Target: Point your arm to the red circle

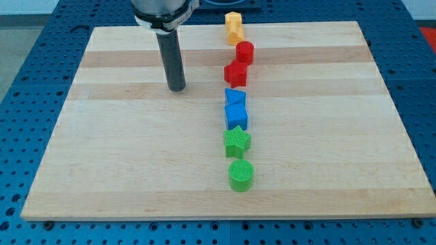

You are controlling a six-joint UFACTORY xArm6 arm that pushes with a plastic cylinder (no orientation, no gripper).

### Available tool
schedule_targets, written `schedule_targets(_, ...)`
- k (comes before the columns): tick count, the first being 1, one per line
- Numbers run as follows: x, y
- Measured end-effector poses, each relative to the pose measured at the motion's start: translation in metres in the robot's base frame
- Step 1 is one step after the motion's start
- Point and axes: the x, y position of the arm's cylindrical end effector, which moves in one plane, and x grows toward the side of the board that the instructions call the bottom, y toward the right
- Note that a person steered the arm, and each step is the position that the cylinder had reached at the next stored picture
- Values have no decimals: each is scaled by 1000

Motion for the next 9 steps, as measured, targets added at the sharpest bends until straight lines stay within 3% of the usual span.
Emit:
schedule_targets(5,-48,28)
schedule_targets(7,-85,77)
schedule_targets(9,-86,81)
